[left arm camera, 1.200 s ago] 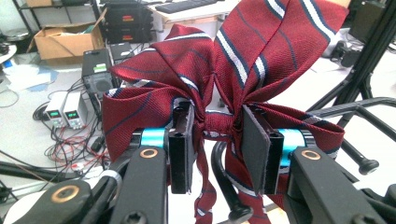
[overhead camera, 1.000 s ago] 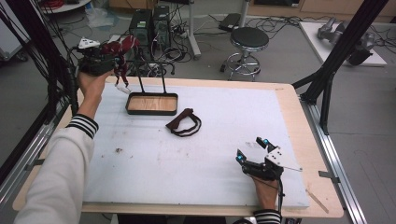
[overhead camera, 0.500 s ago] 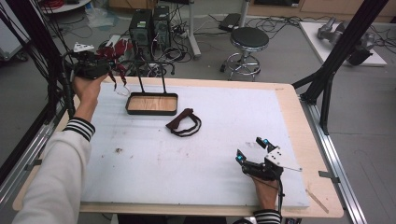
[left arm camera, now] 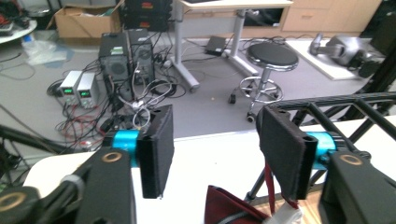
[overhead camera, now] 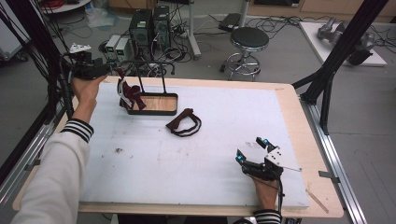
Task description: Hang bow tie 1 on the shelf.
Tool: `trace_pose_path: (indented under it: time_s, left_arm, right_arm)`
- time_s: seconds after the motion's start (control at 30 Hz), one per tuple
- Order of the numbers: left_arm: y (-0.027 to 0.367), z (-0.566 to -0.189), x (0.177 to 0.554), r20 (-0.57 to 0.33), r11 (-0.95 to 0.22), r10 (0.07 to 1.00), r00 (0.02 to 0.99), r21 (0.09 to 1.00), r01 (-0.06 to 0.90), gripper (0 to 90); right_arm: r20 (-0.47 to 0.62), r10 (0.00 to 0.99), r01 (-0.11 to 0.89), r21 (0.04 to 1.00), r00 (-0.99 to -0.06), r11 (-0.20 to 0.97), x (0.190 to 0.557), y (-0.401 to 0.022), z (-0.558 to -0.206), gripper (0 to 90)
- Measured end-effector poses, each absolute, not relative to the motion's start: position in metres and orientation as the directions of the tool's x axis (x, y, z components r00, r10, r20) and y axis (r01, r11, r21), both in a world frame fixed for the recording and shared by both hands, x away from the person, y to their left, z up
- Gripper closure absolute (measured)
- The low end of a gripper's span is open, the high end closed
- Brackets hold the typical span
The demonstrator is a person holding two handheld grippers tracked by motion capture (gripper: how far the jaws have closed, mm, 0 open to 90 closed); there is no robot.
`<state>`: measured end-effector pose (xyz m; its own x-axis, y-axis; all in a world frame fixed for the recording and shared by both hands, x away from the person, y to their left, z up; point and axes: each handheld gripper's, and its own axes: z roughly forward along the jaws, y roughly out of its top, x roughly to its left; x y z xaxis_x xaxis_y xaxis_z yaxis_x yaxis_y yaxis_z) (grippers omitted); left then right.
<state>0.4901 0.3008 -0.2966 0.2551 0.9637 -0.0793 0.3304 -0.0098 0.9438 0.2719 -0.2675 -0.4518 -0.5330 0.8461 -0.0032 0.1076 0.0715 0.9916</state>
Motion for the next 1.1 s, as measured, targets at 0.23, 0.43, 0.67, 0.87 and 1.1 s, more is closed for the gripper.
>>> trace_pose_path:
  time_s: [0.23,0.43,0.67,0.87,1.1]
  left_arm:
    - [0.306,-0.296,0.479,-0.074,-0.008,0.956,0.284,0.961,0.278,25.5]
    - [0.314,-0.298,0.465,-0.111,0.032,0.924,0.366,0.976,0.215,17.0]
    - [0.312,-0.304,0.442,-0.093,0.028,0.879,0.468,0.989,0.143,16.3]
    - [0.308,-0.309,0.423,-0.072,0.018,0.841,0.537,0.994,0.105,16.2]
    - [0.301,-0.320,0.400,-0.025,-0.015,0.815,0.579,0.998,0.065,16.0]
  right_arm:
    - [0.005,0.847,0.114,0.991,-0.532,0.066,0.272,-0.268,-0.452,10.8]
    - [0.006,0.847,0.112,0.992,-0.532,0.063,0.272,-0.268,-0.452,10.9]
    - [0.008,0.848,0.106,0.993,-0.529,0.057,0.271,-0.268,-0.452,10.9]
    - [0.008,0.850,0.105,0.993,-0.526,0.055,0.271,-0.269,-0.452,10.9]
    - [0.007,0.852,0.108,0.992,-0.524,0.059,0.270,-0.268,-0.452,10.8]
